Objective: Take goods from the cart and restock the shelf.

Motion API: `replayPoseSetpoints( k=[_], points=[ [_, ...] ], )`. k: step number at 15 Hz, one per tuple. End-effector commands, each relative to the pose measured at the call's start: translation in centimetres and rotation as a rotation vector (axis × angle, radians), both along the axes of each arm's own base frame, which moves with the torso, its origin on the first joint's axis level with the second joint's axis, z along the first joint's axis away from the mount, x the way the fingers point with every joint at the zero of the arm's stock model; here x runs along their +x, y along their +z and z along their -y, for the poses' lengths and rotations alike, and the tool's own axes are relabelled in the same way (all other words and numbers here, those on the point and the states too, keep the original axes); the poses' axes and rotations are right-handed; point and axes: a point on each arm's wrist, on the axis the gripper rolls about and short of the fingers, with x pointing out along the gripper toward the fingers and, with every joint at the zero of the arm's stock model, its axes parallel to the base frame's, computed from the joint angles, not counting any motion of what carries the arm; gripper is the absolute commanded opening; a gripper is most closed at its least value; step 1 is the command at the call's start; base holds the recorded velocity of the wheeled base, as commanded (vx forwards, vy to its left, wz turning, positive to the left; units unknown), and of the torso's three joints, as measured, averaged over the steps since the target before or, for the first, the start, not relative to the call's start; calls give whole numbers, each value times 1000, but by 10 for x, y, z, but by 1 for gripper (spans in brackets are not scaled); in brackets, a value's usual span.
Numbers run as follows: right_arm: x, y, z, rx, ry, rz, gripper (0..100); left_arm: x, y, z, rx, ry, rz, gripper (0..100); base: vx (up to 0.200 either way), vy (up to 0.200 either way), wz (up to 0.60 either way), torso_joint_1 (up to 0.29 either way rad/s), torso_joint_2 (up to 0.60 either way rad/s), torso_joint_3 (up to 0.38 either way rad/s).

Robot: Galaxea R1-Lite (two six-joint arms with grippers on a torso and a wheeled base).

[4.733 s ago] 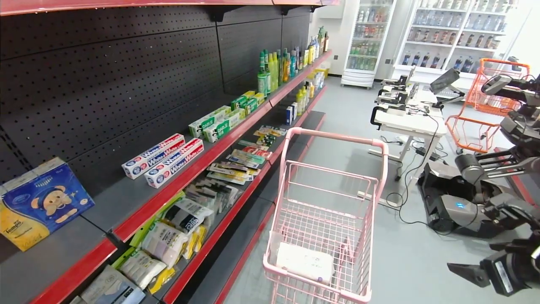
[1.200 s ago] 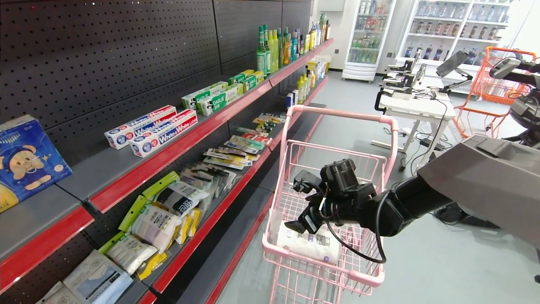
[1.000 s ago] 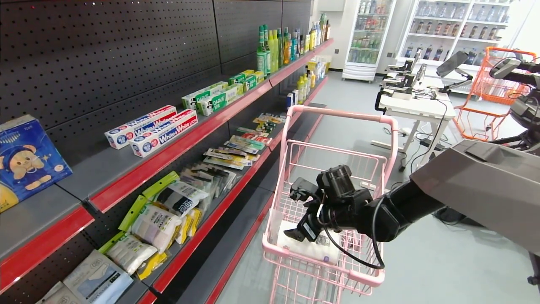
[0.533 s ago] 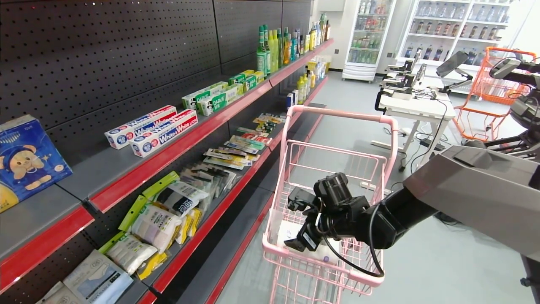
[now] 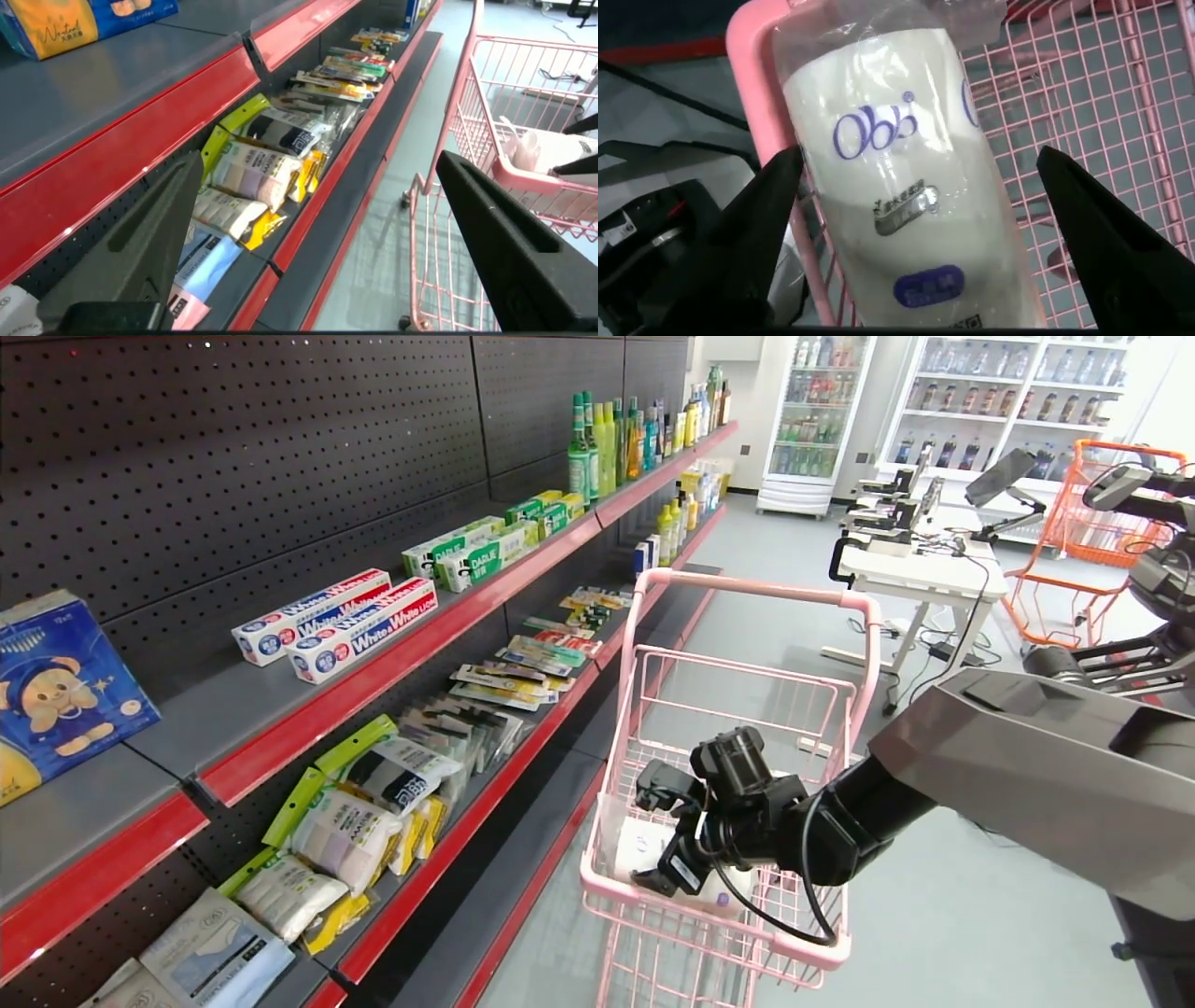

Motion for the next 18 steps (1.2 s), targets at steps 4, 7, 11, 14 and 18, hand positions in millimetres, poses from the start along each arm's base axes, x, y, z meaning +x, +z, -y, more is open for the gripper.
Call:
replayPoseSetpoints(
  k=[4, 7, 11, 14, 18],
  points=[
    [11, -16, 0, -20, -20, -7, 100, 0, 0, 0, 0, 0, -1, 100, 0, 0, 0, 0, 0, 0],
    [10, -21, 3, -48, -10, -24, 100, 0, 0, 0, 0, 2, -1, 100, 0, 0, 0, 0, 0, 0],
    [20, -16, 7, -133, -42, -78, 100, 0, 0, 0, 0, -2, -1, 100, 0, 0, 0, 0, 0, 0],
    [37, -13, -8, -122, -34, -53, 100, 0, 0, 0, 0, 0, -1, 100, 0, 0, 0, 0, 0, 0],
    [38, -12, -14, -156, -28, -131, 100, 0, 0, 0, 0, -2, -1, 100, 0, 0, 0, 0, 0, 0]
  ],
)
